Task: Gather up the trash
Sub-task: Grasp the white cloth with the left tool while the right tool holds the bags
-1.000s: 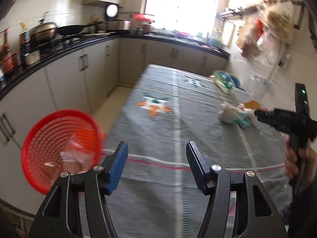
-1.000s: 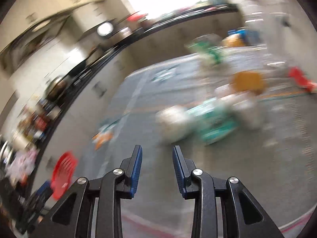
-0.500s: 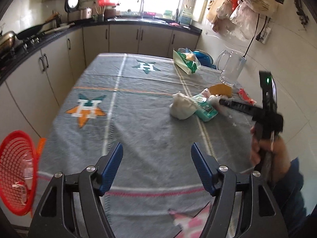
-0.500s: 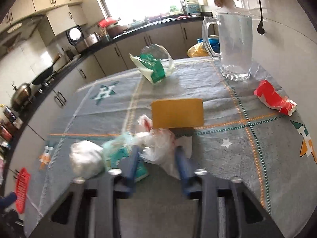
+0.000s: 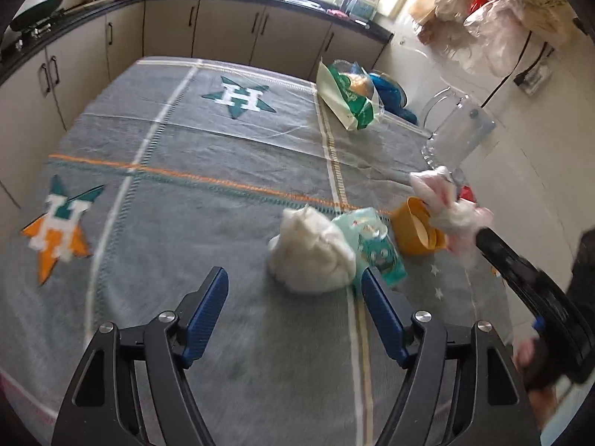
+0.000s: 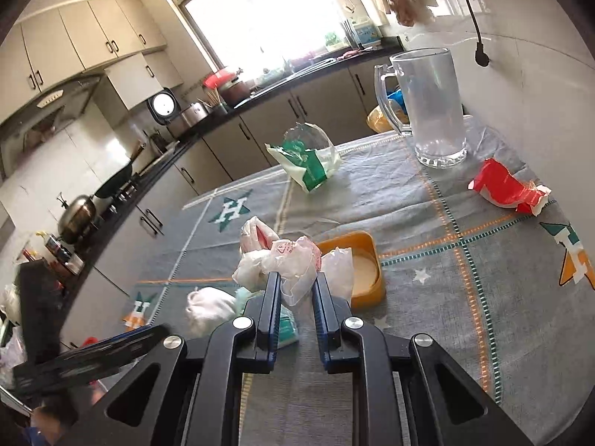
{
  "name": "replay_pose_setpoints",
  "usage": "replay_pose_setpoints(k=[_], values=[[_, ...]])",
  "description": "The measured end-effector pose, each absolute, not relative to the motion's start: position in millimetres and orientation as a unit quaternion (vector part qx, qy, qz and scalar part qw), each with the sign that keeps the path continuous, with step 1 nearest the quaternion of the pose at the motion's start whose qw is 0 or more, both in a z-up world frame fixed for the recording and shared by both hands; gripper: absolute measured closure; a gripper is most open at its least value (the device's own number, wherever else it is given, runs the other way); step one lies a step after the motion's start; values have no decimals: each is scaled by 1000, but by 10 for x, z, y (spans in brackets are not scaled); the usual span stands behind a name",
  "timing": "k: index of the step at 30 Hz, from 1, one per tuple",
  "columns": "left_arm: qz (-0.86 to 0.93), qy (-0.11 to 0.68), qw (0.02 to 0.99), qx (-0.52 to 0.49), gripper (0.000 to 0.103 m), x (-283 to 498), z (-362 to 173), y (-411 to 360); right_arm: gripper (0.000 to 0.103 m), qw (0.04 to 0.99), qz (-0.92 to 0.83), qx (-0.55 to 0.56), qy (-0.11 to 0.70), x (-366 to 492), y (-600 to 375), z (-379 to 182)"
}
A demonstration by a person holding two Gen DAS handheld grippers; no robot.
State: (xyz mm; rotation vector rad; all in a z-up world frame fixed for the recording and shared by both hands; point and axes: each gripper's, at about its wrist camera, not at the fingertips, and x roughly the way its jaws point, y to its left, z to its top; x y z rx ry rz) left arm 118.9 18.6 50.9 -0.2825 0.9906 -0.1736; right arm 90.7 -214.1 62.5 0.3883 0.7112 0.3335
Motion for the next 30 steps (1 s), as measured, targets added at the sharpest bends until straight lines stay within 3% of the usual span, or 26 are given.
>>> replay_pose_setpoints(k=[4, 6, 9, 22, 30], values=[[-90, 486, 859, -136, 31, 1432, 337, 65, 85, 906, 163, 193, 339, 911, -2123, 644], [-94, 491, 856, -131, 57, 1469, 258, 21, 85, 907, 162, 195, 335, 904, -2129, 650], [-105, 483, 859, -132, 63, 1424, 228, 40, 85, 908, 160, 194, 335, 886, -2132, 648], [-58, 406, 905, -111, 64, 560, 491, 515, 85, 909, 210, 133, 335, 757, -1699, 624], [-19, 366, 924, -108, 64, 412, 518, 713, 85, 909, 247, 75, 329, 632, -1337, 557]])
